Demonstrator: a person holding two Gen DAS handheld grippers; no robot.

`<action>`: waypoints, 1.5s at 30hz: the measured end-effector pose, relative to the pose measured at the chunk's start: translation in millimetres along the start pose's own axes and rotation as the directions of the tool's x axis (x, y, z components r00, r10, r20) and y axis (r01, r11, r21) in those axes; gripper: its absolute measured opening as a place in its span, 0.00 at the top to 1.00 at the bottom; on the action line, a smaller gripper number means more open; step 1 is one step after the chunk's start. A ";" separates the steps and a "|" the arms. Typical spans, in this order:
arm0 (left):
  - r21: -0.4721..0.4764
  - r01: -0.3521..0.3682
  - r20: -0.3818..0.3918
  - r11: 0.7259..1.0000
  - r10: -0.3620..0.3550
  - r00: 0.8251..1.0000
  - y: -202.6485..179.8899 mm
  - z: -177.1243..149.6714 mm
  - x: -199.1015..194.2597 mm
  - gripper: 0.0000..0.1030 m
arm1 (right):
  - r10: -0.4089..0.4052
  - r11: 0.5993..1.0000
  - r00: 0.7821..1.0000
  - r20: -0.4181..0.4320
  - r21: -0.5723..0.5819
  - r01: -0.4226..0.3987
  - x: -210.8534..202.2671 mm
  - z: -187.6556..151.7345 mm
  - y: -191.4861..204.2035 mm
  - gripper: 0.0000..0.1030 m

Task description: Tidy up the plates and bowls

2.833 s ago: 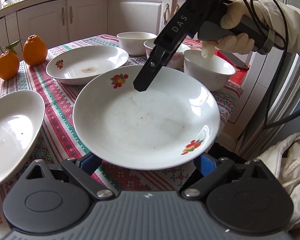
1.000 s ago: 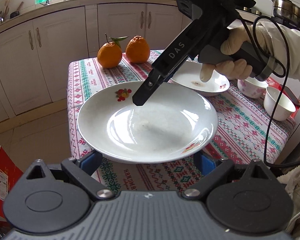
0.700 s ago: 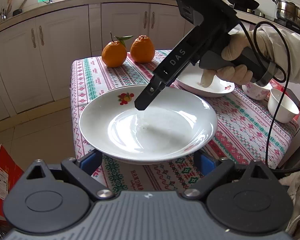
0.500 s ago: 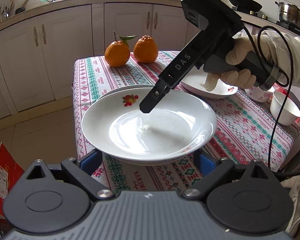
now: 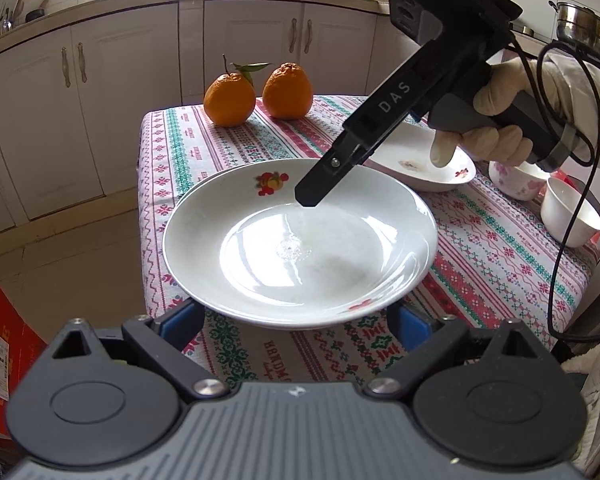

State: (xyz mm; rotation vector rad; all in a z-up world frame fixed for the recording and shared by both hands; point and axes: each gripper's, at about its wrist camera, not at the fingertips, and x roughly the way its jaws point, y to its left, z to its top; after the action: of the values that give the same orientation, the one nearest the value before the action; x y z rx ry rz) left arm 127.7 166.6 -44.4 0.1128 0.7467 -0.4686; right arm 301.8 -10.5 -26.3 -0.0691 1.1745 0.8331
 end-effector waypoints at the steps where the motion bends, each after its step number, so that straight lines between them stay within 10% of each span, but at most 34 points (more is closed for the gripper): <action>1: -0.001 0.001 0.000 1.000 -0.001 1.000 0.7 -0.1 0.1 0.06 | -0.002 1.000 1.000 0.001 -0.001 0.002 -1.4 -0.5 0.3 0.21; 39: 0.031 -0.011 0.010 0.999 0.010 1.000 0.6 -2.1 8.1 0.04 | -0.152 0.988 0.988 0.040 -0.030 0.153 -21.3 -30.5 20.7 0.21; 45: 0.013 -0.014 0.021 1.000 0.014 1.000 -1.3 -1.6 4.0 0.04 | -0.182 0.981 0.977 0.111 -0.043 0.188 -31.3 -45.0 27.7 0.06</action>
State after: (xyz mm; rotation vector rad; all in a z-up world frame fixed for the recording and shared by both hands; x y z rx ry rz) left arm 128.6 164.4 -48.2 0.1249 0.7216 -0.4608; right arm 245.6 -28.4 -9.1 -0.1736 1.0281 0.6954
